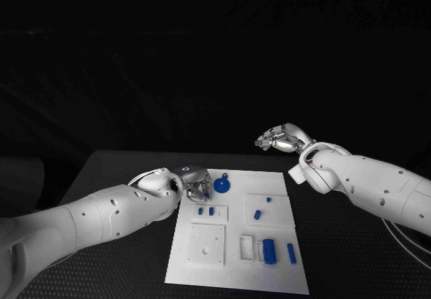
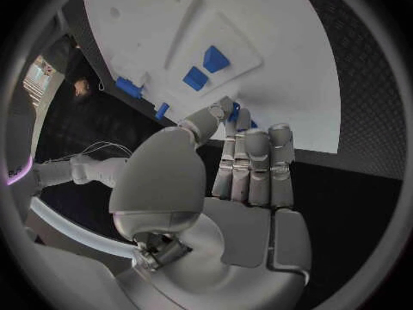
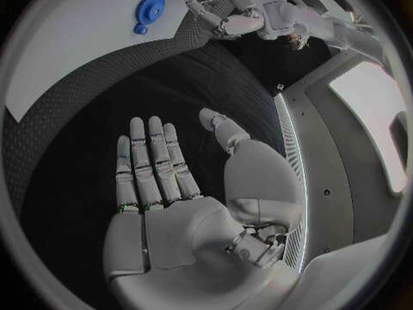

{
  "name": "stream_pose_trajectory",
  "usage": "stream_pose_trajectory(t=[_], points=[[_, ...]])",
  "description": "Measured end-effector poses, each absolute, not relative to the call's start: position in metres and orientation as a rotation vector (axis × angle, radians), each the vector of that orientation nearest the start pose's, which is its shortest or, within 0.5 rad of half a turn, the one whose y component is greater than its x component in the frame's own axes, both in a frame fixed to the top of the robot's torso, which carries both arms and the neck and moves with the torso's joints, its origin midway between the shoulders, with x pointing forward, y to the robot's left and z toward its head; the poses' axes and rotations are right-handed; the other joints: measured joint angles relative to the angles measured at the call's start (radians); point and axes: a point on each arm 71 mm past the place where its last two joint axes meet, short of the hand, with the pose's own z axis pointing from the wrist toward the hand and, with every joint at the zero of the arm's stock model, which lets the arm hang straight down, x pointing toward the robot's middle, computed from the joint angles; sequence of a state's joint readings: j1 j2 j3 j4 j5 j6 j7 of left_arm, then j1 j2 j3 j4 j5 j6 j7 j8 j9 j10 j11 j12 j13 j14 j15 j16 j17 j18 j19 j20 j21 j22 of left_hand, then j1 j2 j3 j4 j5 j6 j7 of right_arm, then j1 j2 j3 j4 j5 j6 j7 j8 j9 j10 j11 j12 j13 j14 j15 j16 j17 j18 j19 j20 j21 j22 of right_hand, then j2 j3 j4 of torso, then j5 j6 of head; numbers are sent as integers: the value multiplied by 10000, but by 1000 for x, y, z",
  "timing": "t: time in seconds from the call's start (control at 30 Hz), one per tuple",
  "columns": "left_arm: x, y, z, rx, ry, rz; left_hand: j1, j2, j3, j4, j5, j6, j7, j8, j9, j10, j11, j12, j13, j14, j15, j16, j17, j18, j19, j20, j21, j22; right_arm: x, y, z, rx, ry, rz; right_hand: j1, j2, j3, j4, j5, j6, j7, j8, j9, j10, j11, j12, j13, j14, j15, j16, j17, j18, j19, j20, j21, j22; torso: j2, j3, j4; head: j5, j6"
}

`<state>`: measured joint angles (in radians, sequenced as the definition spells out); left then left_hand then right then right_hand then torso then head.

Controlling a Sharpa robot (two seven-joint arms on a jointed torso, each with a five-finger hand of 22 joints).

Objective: Assemble the parts on the task board

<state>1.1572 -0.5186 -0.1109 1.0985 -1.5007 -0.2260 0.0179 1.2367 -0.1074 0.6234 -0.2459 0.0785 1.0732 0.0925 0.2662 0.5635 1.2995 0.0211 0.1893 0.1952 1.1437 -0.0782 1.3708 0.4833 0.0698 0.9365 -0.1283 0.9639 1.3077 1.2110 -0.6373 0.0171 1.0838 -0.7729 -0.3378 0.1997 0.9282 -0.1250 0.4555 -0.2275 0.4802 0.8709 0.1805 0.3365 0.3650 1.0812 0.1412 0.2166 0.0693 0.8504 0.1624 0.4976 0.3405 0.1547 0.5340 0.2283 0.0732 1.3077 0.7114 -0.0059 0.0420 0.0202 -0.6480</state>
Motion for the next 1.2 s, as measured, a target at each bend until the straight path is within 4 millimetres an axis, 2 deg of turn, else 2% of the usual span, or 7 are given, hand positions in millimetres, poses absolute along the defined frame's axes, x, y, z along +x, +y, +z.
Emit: stream_pose_trajectory(t=[1.2], points=[[529, 138, -266, 3270, 18263, -5938, 9, -9, 15, -34, 0, 19, 20, -57, 7, 174, 39, -84, 82, 17, 24, -38, -19, 0, 3, 37, 0, -1, 567, -230, -179, 4706, 15310, 9707, 0, 0, 0, 0, 0, 0, 0, 0, 0, 0, 0, 0, 0, 0, 0, 0, 1, 0, 0, 0, 0, -2, 3, 5, -12, 12, -13]])
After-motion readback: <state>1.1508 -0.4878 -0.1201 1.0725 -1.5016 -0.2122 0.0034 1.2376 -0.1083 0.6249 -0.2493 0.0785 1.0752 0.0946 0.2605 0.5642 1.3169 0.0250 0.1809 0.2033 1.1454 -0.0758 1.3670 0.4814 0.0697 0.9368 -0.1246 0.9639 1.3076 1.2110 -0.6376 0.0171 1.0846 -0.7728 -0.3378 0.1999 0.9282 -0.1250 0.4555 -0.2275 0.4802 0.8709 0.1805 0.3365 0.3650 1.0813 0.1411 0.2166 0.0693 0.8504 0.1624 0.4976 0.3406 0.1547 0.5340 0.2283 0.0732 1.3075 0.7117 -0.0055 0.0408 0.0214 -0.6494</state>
